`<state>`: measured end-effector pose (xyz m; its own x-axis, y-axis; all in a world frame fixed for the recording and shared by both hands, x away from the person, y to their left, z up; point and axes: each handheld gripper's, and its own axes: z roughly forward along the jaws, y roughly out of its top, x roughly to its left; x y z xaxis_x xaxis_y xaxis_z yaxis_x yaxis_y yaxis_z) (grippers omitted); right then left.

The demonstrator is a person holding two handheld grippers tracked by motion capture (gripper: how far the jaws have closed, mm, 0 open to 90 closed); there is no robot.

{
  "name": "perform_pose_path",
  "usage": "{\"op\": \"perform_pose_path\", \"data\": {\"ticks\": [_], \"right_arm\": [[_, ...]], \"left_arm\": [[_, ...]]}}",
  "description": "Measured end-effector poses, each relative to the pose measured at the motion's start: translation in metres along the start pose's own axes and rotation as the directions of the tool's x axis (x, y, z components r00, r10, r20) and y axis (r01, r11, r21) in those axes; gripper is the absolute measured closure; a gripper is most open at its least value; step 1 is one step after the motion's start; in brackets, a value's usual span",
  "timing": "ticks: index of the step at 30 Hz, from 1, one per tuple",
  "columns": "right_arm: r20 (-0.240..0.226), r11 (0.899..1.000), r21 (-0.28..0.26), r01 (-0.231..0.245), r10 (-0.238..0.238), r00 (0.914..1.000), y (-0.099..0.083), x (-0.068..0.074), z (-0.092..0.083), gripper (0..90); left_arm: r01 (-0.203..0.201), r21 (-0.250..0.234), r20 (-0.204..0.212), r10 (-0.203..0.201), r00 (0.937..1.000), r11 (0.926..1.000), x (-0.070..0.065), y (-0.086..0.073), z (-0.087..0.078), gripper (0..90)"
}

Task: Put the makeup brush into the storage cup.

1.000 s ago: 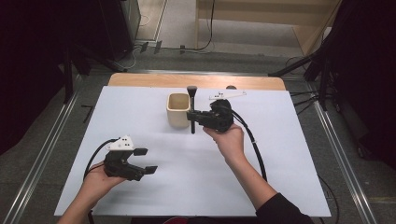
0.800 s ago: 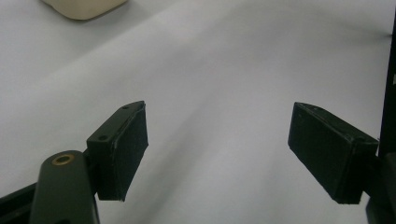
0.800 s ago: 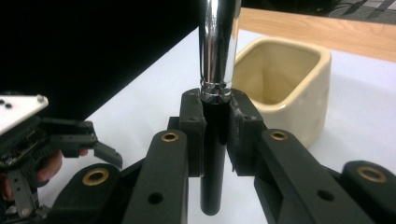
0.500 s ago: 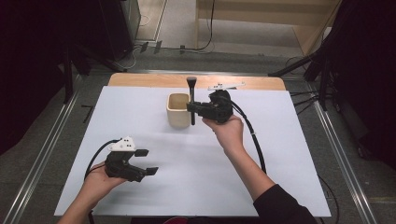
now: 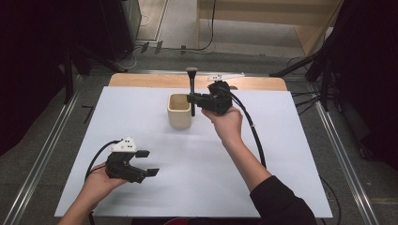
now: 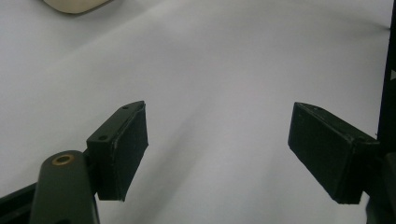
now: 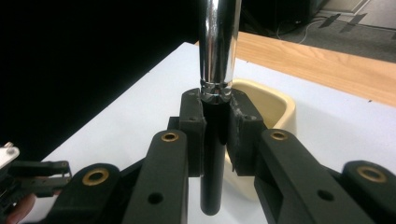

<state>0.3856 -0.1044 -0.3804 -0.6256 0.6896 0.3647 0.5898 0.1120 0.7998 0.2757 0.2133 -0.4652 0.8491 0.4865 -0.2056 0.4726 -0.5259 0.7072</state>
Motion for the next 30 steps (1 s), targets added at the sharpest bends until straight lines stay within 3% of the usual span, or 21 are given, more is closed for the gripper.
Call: {"op": "perform_pose_path", "data": {"ticks": [11,30], "right_arm": [[0.013,0.999,-0.051,-0.001,0.002,0.9999,0.022,-0.002,0.007,79.5],[0.044,0.999,-0.043,0.019,-0.017,0.9989,0.041,-0.003,0.041,79.5]], "left_arm": [[-0.001,0.001,0.004,0.001,1.0,1.0,0.0,0.0,0.0,20.7],[-0.012,0.01,0.016,0.011,0.9998,0.9999,-0.001,0.0,0.003,20.7]]}}
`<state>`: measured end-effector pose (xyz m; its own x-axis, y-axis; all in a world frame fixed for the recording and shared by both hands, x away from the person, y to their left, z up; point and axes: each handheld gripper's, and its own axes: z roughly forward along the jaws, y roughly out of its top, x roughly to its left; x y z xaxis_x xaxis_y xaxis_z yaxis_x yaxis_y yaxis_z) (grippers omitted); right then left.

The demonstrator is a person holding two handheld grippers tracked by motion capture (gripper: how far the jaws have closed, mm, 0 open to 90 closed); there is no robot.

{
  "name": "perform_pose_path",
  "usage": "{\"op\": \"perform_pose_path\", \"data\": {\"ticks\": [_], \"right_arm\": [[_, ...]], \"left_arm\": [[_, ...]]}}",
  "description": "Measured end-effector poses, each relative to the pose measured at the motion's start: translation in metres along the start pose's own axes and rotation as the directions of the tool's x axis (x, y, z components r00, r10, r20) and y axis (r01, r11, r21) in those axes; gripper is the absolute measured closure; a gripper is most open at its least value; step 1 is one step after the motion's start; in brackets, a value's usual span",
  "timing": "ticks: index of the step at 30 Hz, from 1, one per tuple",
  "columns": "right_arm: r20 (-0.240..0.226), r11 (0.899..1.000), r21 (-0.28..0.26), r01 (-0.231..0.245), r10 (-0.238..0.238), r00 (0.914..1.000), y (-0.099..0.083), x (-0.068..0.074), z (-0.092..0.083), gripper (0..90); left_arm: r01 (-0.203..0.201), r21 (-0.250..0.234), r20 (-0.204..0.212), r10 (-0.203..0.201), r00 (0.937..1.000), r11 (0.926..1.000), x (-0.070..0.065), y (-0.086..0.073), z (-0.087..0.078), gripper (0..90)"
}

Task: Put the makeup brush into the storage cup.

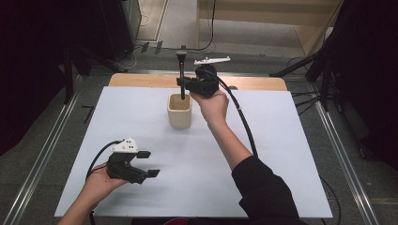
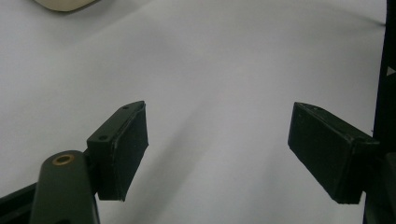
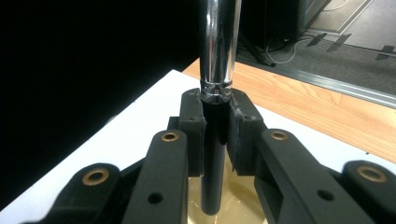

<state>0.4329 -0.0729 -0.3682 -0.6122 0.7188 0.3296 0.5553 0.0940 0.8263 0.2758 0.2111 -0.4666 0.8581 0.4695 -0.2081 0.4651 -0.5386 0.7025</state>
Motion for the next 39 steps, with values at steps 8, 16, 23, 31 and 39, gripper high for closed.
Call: {"op": "perform_pose_path", "data": {"ticks": [8,16,23,31,39], "right_arm": [[0.023,1.0,-0.014,0.0,0.0,0.9997,-0.002,-0.005,0.009,79.4],[0.034,1.0,-0.014,-0.002,0.002,0.9994,-0.007,-0.005,0.02,79.4],[0.043,1.0,-0.022,0.01,-0.009,0.9991,-0.009,-0.006,0.025,79.5],[0.049,1.0,-0.018,0.006,-0.005,0.9988,-0.011,-0.008,0.028,79.5],[0.049,1.0,-0.017,0.019,-0.018,0.9986,-0.015,-0.006,0.031,79.5]], "left_arm": [[-0.001,0.003,0.005,0.001,1.0,1.0,0.0,0.0,0.001,20.8],[-0.004,0.005,0.008,0.004,1.0,1.0,0.0,0.0,0.001,20.8],[-0.007,0.008,0.011,0.007,0.9999,0.9999,0.0,0.0,0.001,20.8],[-0.001,0.01,0.006,0.001,1.0,0.9999,0.001,0.0,0.001,20.8],[-0.005,0.014,0.007,0.005,1.0,0.9999,0.001,0.0,0.001,20.8]]}}
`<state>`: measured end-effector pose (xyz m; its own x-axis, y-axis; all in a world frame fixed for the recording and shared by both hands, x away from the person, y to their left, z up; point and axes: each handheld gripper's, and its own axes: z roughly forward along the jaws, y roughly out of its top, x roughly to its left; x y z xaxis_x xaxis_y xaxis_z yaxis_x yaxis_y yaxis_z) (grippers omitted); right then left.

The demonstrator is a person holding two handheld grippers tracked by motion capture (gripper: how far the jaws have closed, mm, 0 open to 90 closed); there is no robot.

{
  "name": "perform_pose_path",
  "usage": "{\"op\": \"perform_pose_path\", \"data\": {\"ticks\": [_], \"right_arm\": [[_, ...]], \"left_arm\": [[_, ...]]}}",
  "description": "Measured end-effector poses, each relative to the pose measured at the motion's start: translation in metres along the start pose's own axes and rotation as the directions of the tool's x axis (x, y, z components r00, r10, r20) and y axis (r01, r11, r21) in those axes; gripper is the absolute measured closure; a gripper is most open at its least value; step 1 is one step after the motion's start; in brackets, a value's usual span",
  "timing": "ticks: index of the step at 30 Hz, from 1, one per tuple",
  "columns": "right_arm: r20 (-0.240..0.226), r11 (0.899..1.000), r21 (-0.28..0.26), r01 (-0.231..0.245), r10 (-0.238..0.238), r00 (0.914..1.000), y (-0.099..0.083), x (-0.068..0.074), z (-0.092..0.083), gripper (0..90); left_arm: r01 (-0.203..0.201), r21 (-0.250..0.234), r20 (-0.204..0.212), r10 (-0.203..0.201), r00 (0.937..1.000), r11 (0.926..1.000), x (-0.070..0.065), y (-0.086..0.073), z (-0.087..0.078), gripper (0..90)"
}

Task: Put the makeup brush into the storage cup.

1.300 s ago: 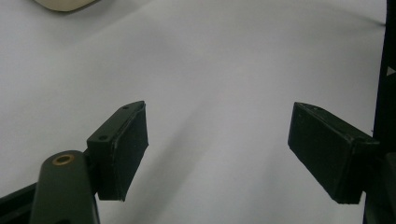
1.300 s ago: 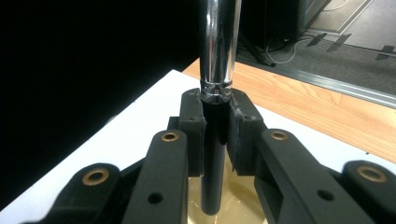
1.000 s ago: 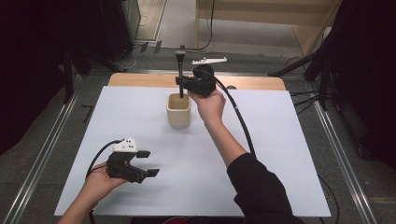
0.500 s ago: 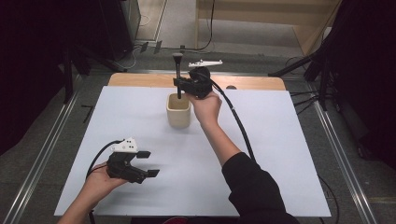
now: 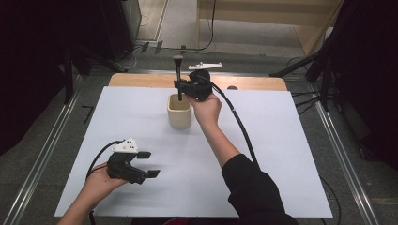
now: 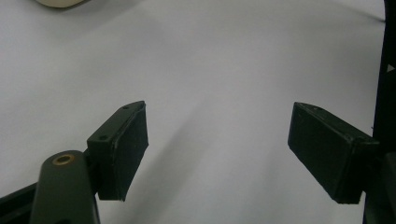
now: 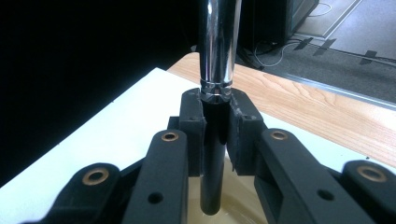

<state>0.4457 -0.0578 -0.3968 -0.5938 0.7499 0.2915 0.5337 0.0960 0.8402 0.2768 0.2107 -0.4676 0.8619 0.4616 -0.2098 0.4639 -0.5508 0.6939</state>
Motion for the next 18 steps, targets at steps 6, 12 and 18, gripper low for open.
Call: {"op": "perform_pose_path", "data": {"ticks": [6,12,18], "right_arm": [[0.003,1.0,0.01,0.007,-0.007,1.0,-0.006,0.003,0.004,79.4],[0.0,1.0,-0.003,0.008,-0.008,1.0,-0.013,0.005,0.006,79.4],[0.002,1.0,0.006,0.01,-0.01,0.9999,-0.021,0.003,0.007,79.4]], "left_arm": [[-0.004,0.004,0.003,0.004,1.0,1.0,-0.001,0.0,0.001,20.8],[-0.007,0.005,0.004,0.006,1.0,1.0,-0.001,0.0,0.001,20.8],[-0.011,0.011,0.006,0.011,0.9999,0.9999,-0.001,0.0,0.002,20.8]]}}
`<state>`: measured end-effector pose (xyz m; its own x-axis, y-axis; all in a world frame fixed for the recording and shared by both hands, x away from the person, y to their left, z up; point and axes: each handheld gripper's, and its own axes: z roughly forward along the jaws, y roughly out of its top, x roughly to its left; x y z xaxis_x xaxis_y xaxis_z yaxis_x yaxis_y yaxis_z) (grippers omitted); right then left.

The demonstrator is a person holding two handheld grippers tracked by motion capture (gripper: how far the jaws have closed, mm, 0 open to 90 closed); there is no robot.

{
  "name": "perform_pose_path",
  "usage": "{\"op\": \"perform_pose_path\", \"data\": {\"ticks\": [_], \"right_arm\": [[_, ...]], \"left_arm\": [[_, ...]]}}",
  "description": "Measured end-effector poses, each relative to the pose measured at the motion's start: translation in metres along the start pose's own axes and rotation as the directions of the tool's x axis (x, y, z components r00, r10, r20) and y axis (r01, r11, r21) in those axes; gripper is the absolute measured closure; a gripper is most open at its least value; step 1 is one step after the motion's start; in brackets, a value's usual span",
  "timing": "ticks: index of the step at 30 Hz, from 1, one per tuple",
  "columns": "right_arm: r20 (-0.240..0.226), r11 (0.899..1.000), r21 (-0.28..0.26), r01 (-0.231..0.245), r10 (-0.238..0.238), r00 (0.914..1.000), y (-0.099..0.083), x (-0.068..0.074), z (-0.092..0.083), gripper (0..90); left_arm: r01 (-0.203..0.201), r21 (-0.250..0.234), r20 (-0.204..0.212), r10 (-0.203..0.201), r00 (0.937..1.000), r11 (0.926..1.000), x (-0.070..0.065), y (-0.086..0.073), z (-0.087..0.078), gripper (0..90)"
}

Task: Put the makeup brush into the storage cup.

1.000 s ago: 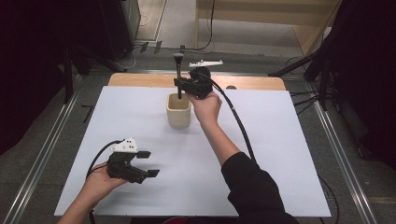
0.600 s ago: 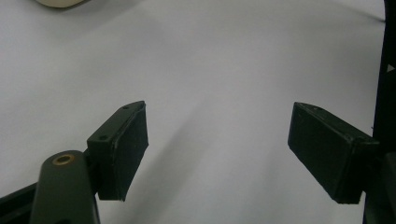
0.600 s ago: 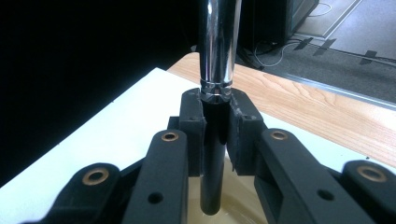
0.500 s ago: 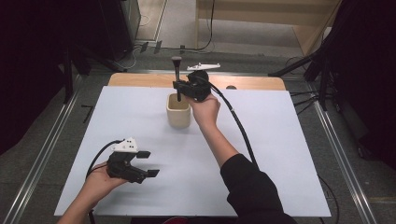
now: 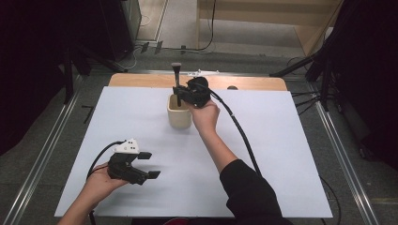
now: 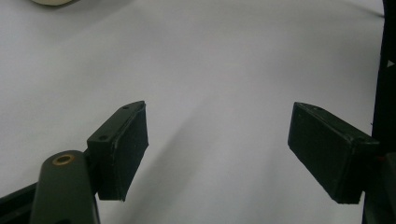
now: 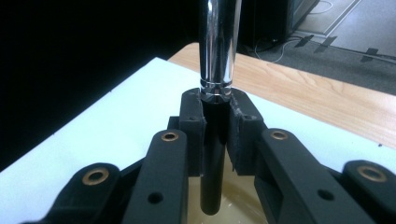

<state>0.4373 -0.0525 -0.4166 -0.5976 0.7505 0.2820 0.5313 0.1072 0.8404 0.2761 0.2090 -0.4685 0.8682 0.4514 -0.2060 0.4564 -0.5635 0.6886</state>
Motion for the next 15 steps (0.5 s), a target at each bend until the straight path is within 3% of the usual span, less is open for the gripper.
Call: {"op": "perform_pose_path", "data": {"ticks": [15], "right_arm": [[-0.006,1.0,0.016,-0.017,0.017,0.9998,-0.023,-0.003,0.005,79.4]], "left_arm": [[-0.003,0.008,0.004,0.003,1.0,1.0,-0.001,0.0,0.002,20.8]]}}
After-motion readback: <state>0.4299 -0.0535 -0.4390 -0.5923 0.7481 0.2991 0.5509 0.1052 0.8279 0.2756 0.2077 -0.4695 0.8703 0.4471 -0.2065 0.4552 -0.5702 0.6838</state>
